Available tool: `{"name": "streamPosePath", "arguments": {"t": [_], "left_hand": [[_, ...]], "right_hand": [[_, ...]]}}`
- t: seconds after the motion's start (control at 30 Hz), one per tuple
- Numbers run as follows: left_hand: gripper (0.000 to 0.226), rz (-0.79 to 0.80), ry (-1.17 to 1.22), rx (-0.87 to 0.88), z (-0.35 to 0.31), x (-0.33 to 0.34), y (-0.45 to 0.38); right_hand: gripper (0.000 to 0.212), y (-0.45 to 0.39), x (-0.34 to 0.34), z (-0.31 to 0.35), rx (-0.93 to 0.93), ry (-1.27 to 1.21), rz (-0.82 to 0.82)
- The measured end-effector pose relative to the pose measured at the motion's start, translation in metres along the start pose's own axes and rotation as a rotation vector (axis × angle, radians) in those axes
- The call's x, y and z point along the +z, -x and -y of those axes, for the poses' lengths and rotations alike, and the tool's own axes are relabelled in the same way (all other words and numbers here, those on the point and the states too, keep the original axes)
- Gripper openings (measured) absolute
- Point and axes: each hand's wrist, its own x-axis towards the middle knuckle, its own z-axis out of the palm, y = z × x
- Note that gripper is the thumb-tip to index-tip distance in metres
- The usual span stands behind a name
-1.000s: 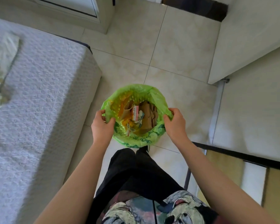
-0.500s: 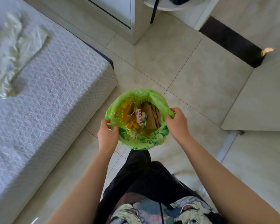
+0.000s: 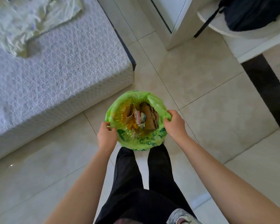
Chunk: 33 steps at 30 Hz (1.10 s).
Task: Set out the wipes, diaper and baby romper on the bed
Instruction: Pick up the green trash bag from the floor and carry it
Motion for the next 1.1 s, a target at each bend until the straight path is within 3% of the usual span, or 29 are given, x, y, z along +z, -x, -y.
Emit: {"name": "streamPosePath", "arguments": {"t": [0.2, 0.47, 0.83, 1.1], "left_hand": [[0.027, -0.054, 0.126, -0.150, 0.016, 0.046, -0.034], [0.026, -0.084, 0.360, -0.304, 0.059, 0.103, -0.134], [0.024, -0.099, 0.356, -0.347, 0.134, 0.188, -0.303], [0.018, -0.103, 0.331, -0.308, 0.159, 0.223, -0.367]], "right_hand": [[0.035, -0.074, 0.010, -0.009, -0.126, 0.136, 0.172], [0.035, -0.183, 0.086, -0.025, -0.228, 0.283, 0.277], [0.036, -0.332, 0.237, -0.081, -0.314, 0.371, 0.301], [0.035, -0.394, 0.290, -0.111, -0.391, 0.441, 0.276]]}}
